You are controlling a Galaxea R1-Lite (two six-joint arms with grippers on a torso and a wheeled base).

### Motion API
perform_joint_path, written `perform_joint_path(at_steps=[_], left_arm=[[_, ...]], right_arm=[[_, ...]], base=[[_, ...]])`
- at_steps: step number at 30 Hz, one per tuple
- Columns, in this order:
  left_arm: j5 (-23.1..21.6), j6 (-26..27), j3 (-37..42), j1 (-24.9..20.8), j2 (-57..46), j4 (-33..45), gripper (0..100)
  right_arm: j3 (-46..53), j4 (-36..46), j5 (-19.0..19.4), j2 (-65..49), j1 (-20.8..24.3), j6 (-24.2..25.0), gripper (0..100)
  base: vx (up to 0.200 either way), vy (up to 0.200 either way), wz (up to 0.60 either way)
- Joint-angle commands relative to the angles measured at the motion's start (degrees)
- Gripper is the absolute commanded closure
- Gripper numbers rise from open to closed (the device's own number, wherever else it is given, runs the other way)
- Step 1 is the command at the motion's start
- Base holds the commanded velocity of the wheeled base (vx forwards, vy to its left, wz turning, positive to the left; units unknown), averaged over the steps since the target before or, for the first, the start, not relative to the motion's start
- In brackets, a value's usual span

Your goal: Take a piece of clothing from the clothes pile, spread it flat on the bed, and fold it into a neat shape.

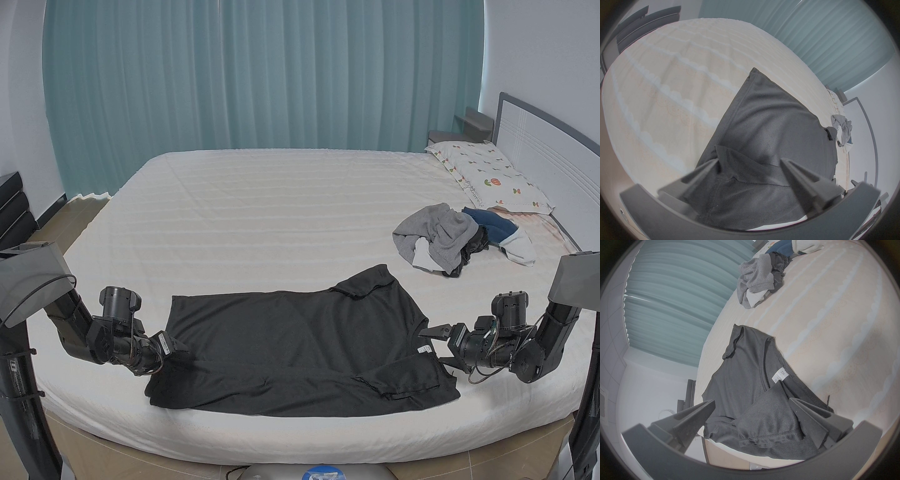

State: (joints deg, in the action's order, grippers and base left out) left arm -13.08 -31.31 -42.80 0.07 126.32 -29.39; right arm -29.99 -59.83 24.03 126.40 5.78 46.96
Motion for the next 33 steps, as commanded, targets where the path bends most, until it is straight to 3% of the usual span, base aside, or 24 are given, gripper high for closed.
perform_joint_path(at_steps=[1, 9, 13, 21, 27, 33], left_arm=[[0.16, 0.02, 0.26, 0.01, 0.33, 0.04, 100], [3.50, -0.25, 1.23, 1.51, -0.20, -0.05, 100], [3.50, -1.04, 1.67, 2.74, -1.51, -0.23, 100], [3.50, -7.89, 2.02, 3.09, -3.89, -3.39, 100], [3.50, -7.89, 2.20, 3.27, -4.59, -3.13, 100], [3.24, -7.98, 4.48, 3.53, -5.47, -3.48, 100]], right_arm=[[0.02, -0.02, -0.12, 0.07, 0.02, -0.02, 0], [-0.07, -0.02, -0.21, -0.28, -0.15, -0.11, 0], [0.02, -0.11, -0.21, -0.54, -0.15, -0.11, 0], [0.55, -3.10, -1.79, -0.54, 0.02, -1.78, 0], [-0.42, -3.54, -1.88, -0.28, 0.11, -2.40, 0], [-2.88, -2.92, -1.88, 1.92, 0.11, -7.50, 0]], base=[[0.000, 0.000, 0.00], [0.000, 0.000, 0.00], [0.000, 0.000, 0.00], [0.000, 0.000, 0.00], [0.000, 0.000, 0.00], [0.000, 0.000, 0.00]])
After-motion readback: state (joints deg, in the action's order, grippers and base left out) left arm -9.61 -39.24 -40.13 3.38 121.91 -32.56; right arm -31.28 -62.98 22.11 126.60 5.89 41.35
